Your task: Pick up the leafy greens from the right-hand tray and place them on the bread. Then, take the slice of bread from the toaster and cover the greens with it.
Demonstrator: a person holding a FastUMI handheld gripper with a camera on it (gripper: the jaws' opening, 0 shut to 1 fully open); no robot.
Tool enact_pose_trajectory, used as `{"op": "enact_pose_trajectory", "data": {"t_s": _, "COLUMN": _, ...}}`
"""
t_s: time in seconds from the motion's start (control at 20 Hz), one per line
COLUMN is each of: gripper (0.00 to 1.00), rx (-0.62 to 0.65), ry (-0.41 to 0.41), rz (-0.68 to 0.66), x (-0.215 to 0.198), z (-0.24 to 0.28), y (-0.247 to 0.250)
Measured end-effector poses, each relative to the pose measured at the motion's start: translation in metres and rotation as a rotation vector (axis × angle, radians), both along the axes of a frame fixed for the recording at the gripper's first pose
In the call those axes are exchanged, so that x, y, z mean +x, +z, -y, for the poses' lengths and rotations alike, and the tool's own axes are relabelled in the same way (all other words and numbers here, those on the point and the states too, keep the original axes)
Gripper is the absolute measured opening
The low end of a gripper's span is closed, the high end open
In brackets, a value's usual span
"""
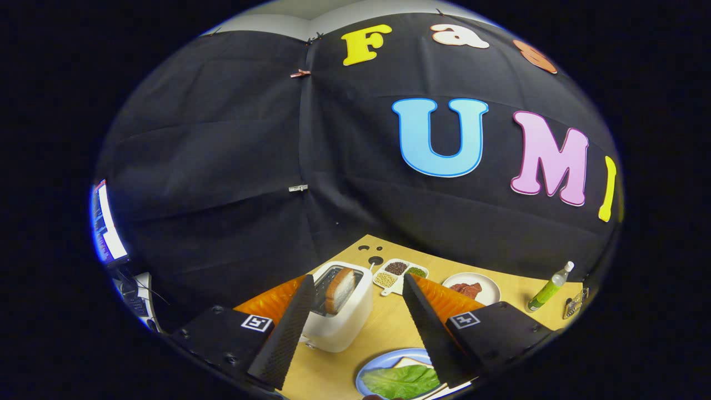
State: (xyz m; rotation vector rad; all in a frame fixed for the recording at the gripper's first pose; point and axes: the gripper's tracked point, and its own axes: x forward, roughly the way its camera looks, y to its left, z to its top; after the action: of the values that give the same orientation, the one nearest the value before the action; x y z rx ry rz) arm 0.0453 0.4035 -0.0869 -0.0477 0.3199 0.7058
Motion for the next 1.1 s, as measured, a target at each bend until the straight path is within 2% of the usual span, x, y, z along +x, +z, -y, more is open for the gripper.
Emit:
{"op": "enact_pose_trajectory", "data": {"t_s": 0.25, "gripper": 0.99, "rx": -0.021, "ry": -0.002, "rz": -0.039, "x": 0.019, "z": -0.048, "y": -0.024}}
{"op": "enact_pose_trajectory", "data": {"t_s": 0.6, "gripper": 0.99, "rx": -0.096, "ry": -0.115, "rz": -0.14, "x": 0.053, "z": -0.074, "y": -0.09}}
{"op": "enact_pose_trajectory", "data": {"t_s": 0.95, "gripper": 0.99, "rx": -0.171, "ry": -0.126, "rz": -0.162, "x": 0.061, "z": -0.095, "y": -0.134}}
{"op": "enact_pose_trajectory", "data": {"t_s": 1.05, "gripper": 0.93, "rx": -0.184, "ry": -0.136, "rz": -0.175, "x": 0.061, "z": -0.097, "y": -0.142}}
{"op": "enact_pose_trajectory", "data": {"t_s": 1.1, "gripper": 0.81, "rx": -0.184, "ry": -0.131, "rz": -0.183, "x": 0.061, "z": -0.099, "y": -0.146}}
